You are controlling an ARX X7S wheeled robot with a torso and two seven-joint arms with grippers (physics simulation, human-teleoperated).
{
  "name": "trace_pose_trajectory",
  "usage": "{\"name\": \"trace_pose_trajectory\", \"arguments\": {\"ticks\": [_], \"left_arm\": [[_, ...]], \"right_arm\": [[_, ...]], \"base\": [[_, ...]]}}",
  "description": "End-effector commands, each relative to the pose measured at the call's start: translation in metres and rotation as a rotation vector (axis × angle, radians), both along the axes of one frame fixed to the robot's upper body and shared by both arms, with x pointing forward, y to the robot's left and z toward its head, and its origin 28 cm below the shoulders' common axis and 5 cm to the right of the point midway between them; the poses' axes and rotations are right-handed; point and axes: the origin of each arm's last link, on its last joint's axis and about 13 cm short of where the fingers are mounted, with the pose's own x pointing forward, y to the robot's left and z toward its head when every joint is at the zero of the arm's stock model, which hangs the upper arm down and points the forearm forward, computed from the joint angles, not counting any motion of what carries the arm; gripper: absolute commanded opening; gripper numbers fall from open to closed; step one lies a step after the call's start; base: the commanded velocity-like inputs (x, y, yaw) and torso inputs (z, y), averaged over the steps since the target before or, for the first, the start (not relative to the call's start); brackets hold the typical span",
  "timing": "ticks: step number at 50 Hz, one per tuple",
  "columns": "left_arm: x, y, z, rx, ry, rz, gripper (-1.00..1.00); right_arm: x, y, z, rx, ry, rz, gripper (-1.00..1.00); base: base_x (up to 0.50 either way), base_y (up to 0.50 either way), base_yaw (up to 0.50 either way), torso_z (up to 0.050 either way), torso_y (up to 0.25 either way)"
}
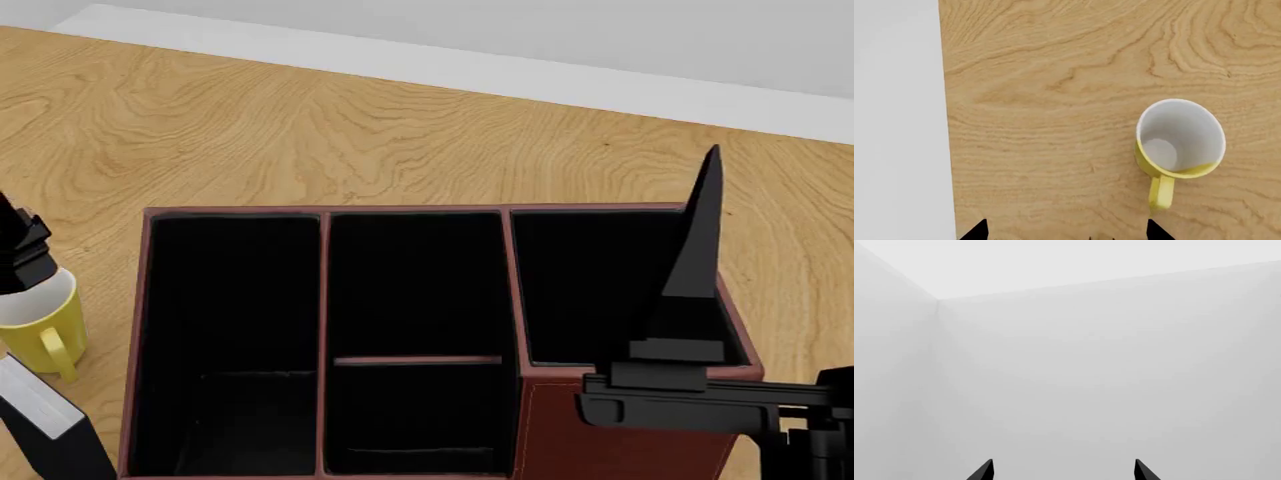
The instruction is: Pick up the book and place it in the back compartment of the caddy.
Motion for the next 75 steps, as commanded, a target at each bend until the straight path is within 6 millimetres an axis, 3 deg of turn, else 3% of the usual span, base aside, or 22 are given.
{"name": "trace_pose_trajectory", "arguments": {"ticks": [1, 28, 39, 75], "left_arm": [[0.0, -0.016, -0.007, -0.084, -0.007, -0.082, 1.0], [-0.002, -0.026, -0.018, -0.212, 0.024, -0.091, 1.0], [-0.004, -0.028, -0.033, -0.197, 0.05, -0.087, 1.0], [-0.004, -0.032, -0.036, -0.129, 0.049, -0.101, 1.0]], "right_arm": [[-0.002, 0.001, 0.001, 0.005, -0.009, -0.009, 1.0], [-0.002, 0.0, 0.001, 0.009, -0.009, -0.01, 1.0], [-0.002, 0.0, 0.001, 0.009, -0.008, -0.01, 1.0], [0.004, -0.002, -0.003, 0.01, 0.011, -0.018, 1.0]], "base": [[0.0, 0.0, 0.0, 0.0, 0.0], [0.0, 0.0, 0.0, 0.0, 0.0], [0.0, 0.0, 0.0, 0.0, 0.0], [0.0, 0.0, 0.0, 0.0, 0.0]]}}
